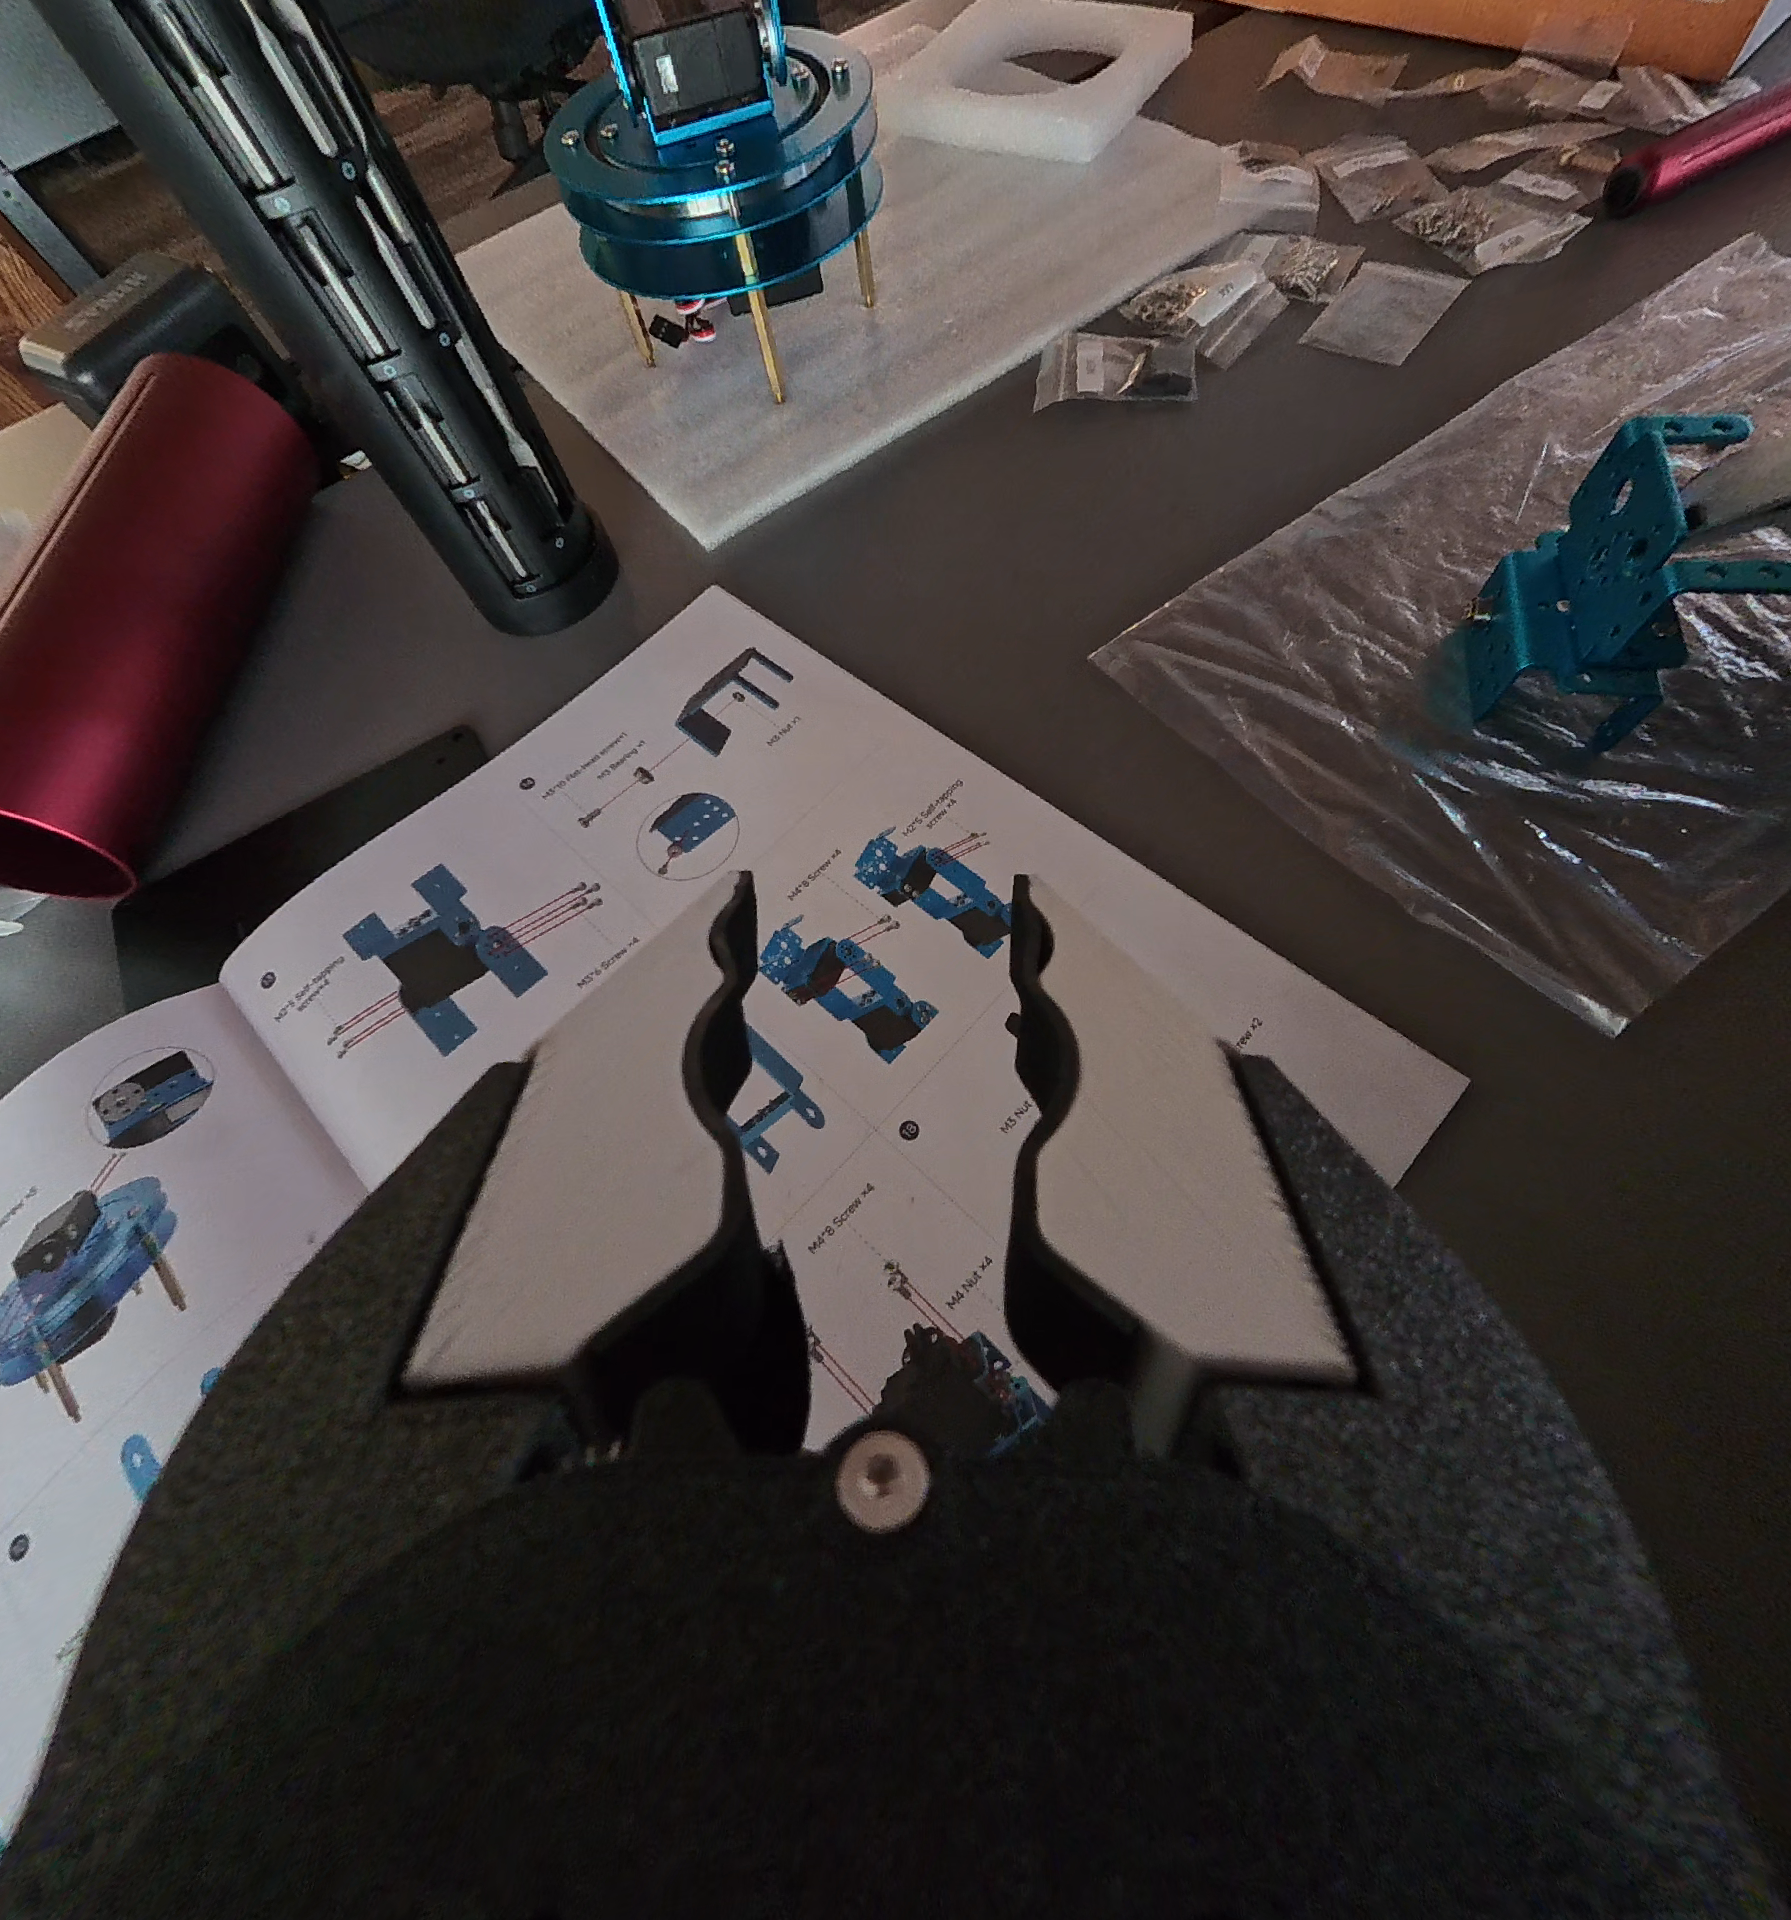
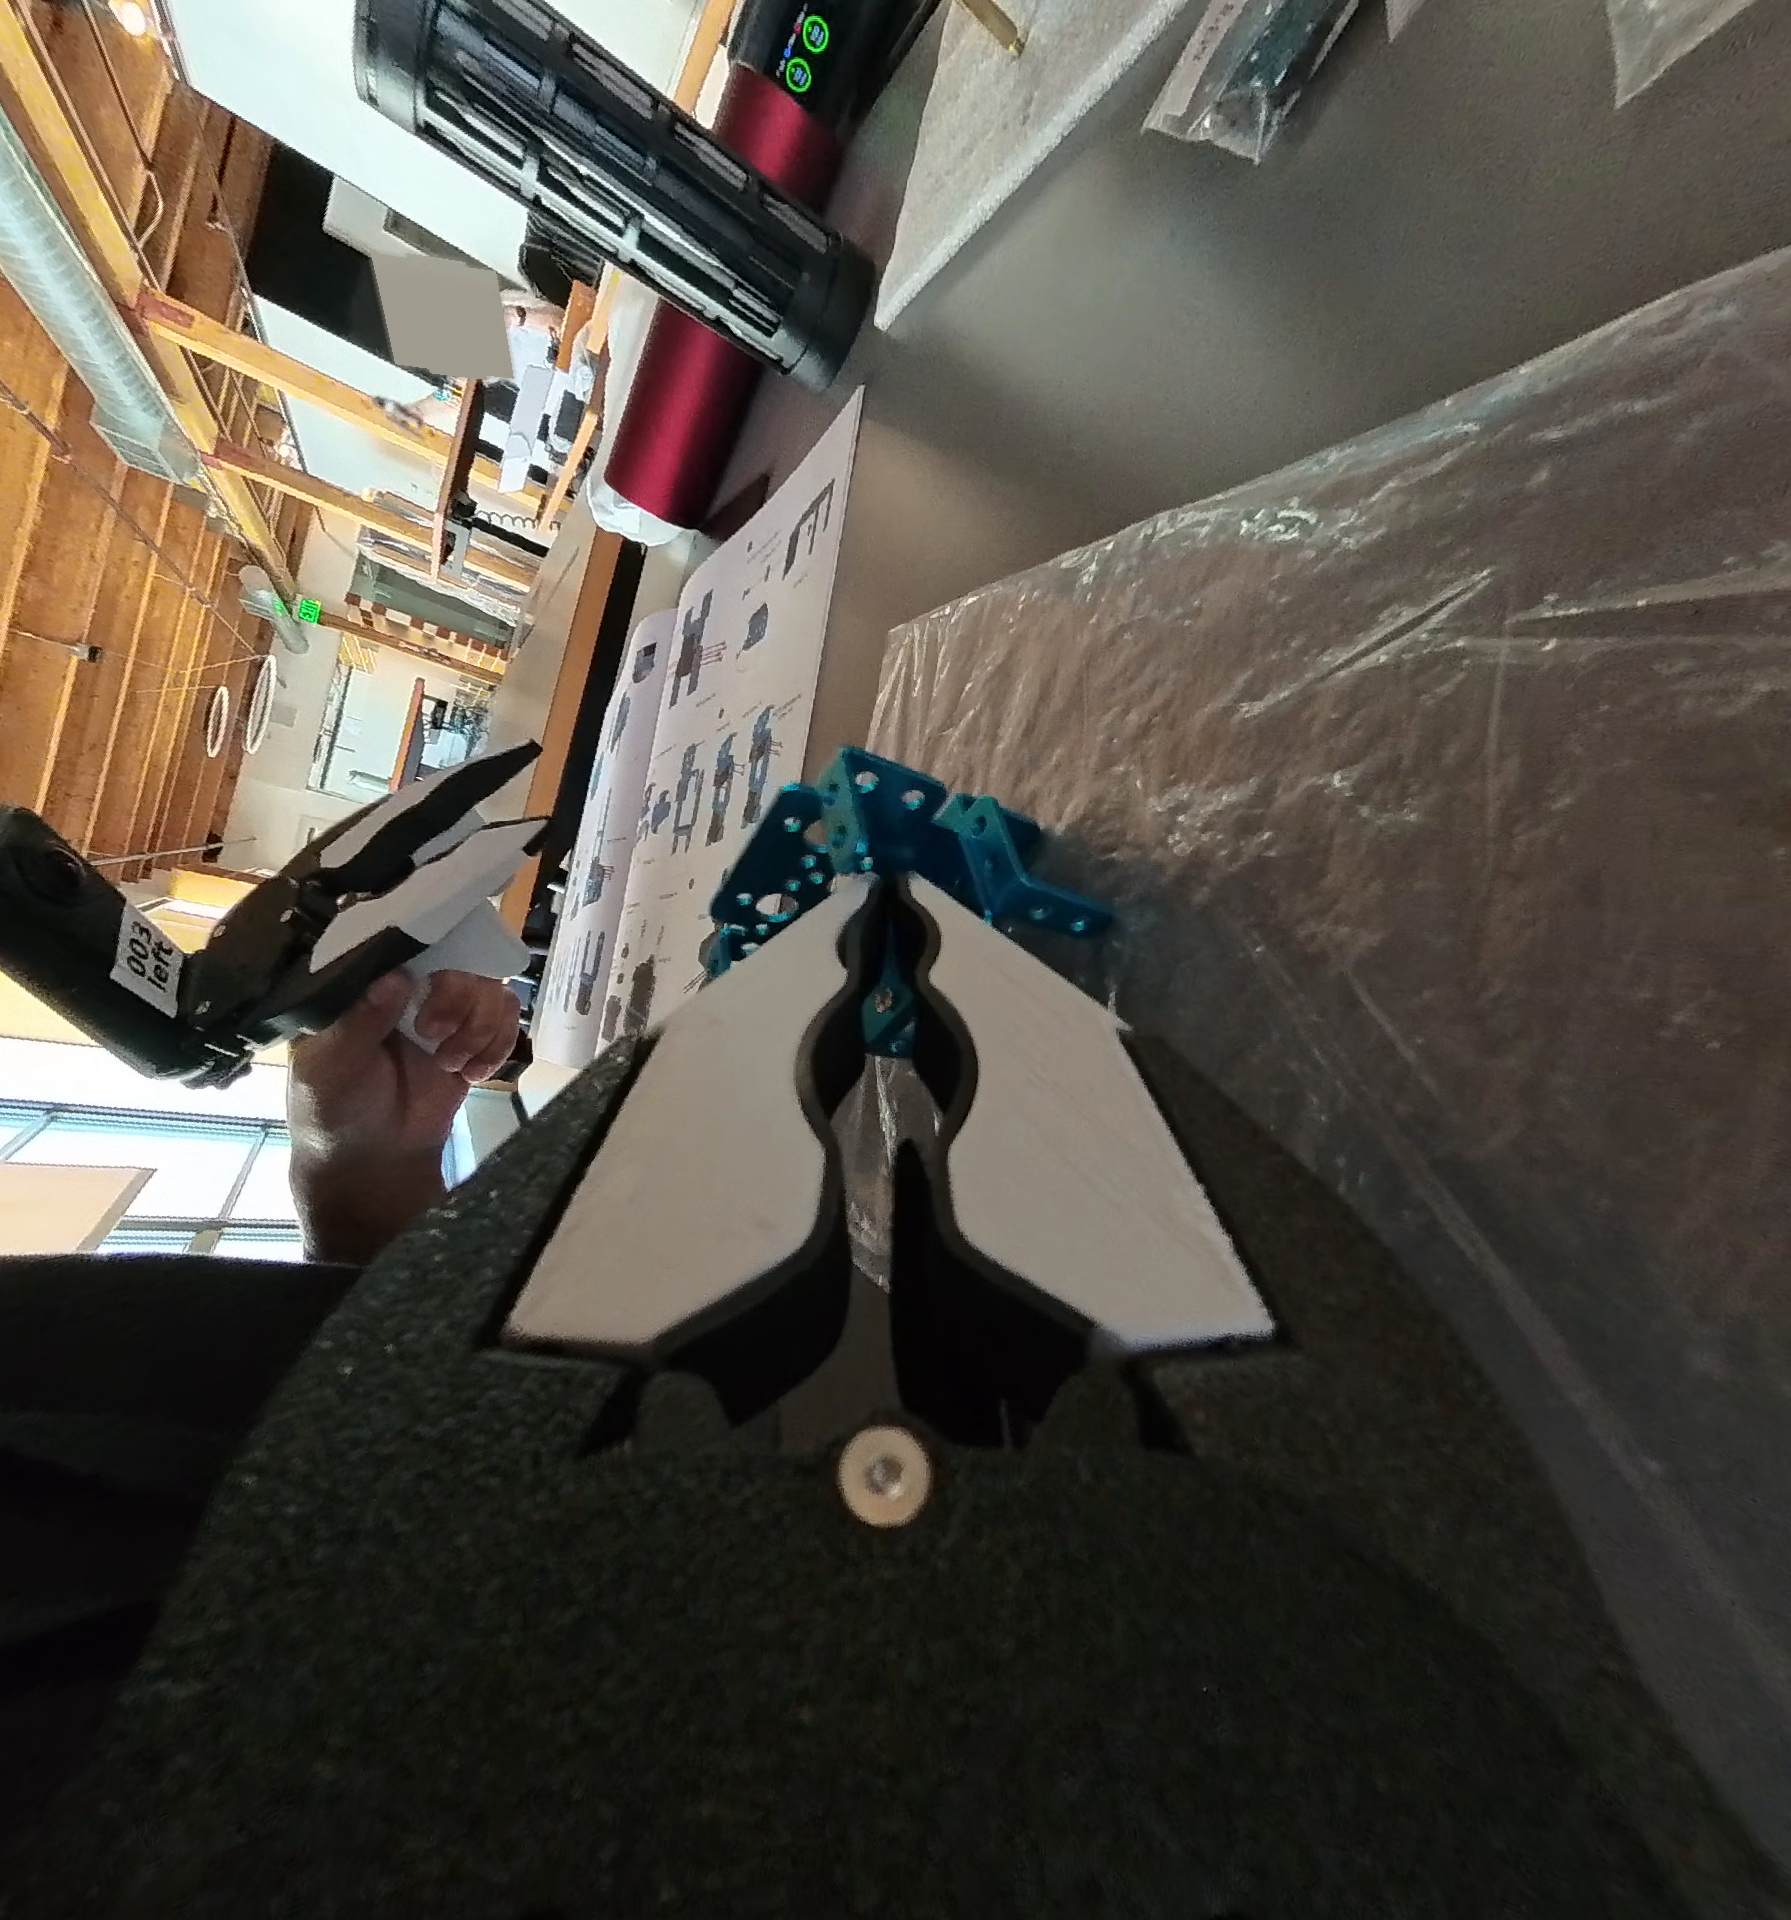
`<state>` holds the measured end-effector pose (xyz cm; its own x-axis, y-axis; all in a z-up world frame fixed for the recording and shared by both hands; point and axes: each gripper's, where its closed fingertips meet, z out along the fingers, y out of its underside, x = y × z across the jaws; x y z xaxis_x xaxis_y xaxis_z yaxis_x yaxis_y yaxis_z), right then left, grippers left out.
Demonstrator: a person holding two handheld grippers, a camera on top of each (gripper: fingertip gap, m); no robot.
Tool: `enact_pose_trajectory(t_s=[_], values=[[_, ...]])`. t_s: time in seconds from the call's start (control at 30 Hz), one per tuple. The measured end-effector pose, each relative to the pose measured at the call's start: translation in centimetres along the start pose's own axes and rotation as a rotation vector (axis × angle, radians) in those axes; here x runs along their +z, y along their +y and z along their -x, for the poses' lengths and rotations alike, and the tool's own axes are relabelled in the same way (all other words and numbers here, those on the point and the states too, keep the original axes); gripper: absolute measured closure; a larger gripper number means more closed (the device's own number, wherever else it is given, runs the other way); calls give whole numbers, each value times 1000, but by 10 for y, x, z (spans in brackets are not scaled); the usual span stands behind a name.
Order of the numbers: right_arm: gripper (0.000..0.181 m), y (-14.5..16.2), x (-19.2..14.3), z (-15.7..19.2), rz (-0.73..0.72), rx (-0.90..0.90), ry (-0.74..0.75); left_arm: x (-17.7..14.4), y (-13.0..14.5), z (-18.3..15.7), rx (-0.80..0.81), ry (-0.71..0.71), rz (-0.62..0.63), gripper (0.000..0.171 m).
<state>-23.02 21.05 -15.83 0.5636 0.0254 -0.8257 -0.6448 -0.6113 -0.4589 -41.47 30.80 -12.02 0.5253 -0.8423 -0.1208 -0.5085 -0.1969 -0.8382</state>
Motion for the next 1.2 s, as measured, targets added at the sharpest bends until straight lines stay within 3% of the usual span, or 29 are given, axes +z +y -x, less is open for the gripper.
enact_pose_trajectory(t_s=[1.2], values=[[181, 0, 1, -1, 22, -77, 47, -1, 2, 1, -4, -1, 4, 123]])
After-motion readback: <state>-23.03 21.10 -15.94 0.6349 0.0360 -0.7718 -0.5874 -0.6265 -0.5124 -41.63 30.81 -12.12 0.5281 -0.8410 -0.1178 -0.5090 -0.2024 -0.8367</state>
